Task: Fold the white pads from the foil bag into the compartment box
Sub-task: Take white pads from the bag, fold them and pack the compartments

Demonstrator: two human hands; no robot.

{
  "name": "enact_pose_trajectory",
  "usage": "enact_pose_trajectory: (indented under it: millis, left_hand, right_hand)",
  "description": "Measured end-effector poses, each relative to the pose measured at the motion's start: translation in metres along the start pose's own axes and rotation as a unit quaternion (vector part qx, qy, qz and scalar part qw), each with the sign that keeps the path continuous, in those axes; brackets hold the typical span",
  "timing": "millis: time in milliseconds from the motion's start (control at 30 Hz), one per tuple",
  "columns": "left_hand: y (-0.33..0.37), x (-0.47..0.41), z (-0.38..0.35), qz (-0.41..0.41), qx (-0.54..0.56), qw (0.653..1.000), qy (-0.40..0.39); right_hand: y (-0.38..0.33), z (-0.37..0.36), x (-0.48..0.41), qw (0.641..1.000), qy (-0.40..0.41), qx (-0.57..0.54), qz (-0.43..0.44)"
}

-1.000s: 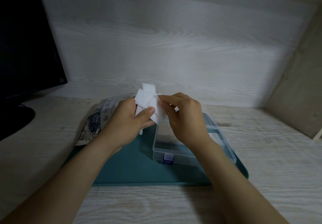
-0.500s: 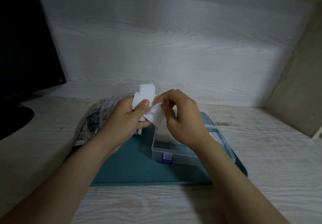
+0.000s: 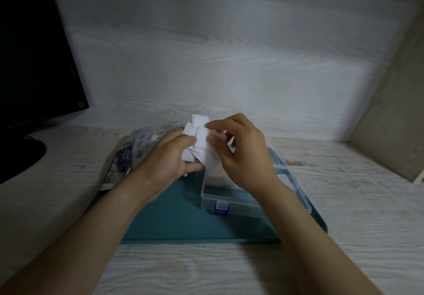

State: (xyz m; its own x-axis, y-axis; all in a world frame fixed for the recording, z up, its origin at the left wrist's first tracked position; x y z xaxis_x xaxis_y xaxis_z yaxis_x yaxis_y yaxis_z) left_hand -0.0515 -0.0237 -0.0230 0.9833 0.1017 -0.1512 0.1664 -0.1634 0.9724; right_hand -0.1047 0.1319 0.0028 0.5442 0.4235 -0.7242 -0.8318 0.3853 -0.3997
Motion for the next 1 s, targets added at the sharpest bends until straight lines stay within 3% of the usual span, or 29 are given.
enact_pose_trajectory:
  millis: [200, 567, 733, 1000]
  left_hand:
    - [0.000, 0.003, 0.000, 0.001, -0.108, 0.994, -0.016]
    - [0.000, 0.002, 0.001, -0.006, -0.038, 0.998, 0.042]
    - [0.003, 0.003, -0.002, -0.002, -0.002, 1.000, 0.020]
    - [0.003, 0.003, -0.005, 0.020, 0.063, 0.998, 0.003]
  right_hand:
    - [0.001, -0.002, 0.000, 1.000, -0.015, 0.012, 0.004]
    - [0.000, 0.005, -0.001, 0.999, -0.030, -0.041, -0.018]
    - [0.003, 0.009, -0.002, 0.987, -0.032, -0.144, -0.063]
    - [0.005, 0.007, -0.002, 0.982, -0.030, -0.177, -0.066]
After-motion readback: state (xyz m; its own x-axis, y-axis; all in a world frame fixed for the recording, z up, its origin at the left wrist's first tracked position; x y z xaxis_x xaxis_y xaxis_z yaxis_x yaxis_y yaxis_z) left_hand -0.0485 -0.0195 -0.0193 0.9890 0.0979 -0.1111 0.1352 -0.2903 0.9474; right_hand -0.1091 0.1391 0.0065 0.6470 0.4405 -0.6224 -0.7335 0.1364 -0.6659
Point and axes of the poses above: each hand's wrist, its own x-axis away from the middle knuckle, its own z-axis out of the back of the hand, y = z × x, the point moved 4 cm from there along -x, towards the middle knuckle, and after that the axes turned 3 degrees about -y, right-handed, at the moved point
